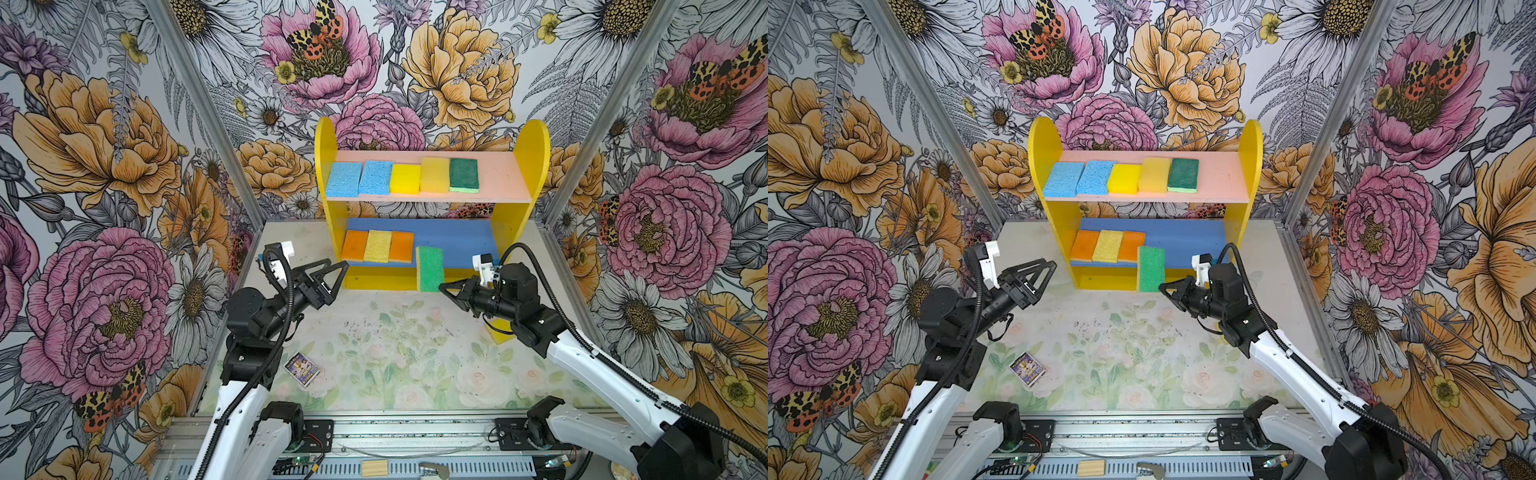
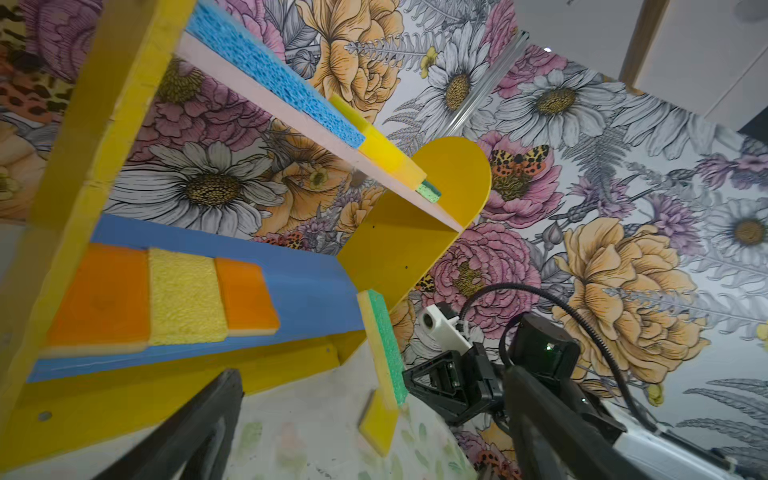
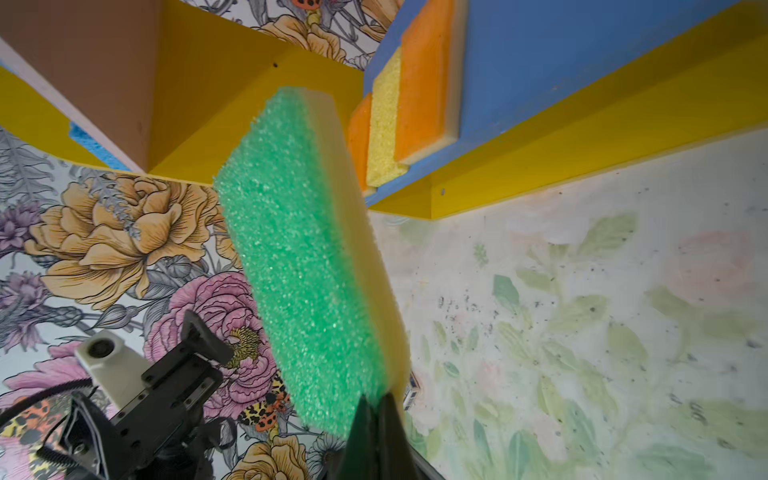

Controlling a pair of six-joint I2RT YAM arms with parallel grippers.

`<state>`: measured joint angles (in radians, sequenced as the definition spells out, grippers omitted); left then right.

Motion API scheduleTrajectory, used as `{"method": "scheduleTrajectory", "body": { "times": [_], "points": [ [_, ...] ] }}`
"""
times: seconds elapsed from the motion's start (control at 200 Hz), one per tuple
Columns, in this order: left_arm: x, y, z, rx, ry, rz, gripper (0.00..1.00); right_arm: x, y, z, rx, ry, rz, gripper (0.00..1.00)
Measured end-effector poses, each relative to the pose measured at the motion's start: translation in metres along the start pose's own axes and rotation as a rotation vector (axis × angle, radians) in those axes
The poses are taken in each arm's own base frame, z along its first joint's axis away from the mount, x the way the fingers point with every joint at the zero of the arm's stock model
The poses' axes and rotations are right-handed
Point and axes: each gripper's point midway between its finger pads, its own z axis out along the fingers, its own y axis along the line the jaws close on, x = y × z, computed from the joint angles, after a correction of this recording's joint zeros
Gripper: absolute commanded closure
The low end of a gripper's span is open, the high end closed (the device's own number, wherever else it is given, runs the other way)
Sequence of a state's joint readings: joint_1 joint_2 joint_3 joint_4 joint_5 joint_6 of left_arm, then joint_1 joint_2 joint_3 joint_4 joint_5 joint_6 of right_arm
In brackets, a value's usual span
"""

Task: Place and organize the cleaning sponges onto the shelf
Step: 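Carry the green scrub sponge onto the blue shelf with the right gripper while left withdraws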

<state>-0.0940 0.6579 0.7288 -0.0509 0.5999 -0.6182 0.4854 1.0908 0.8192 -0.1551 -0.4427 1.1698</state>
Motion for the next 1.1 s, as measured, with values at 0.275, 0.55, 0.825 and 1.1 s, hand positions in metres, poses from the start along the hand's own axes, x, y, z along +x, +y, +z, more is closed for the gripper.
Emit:
{"method": "scheduleTrajectory", "body": {
  "times": [0.275, 0.55, 0.825, 1.1],
  "points": [
    [0.061, 0.067, -0.025, -0.331, 0.229, 0.074, 0.01, -0.042, -0.015, 0.038, 0.159, -0.051, -0.066, 1.00],
    [0.076, 0.080, -0.039, -0.405, 0.295, 0.124, 0.01, -0.083, -0.024, 0.057, 0.233, -0.119, -0.093, 1.00],
    [0.082, 0.084, -0.041, -0.414, 0.313, 0.129, 0.01, -0.099, -0.046, 0.068, 0.298, -0.139, -0.076, 0.99],
    [0.083, 0.084, -0.041, -0.415, 0.316, 0.128, 0.01, -0.106, -0.058, 0.079, 0.327, -0.132, -0.064, 0.95]
  ]
}}
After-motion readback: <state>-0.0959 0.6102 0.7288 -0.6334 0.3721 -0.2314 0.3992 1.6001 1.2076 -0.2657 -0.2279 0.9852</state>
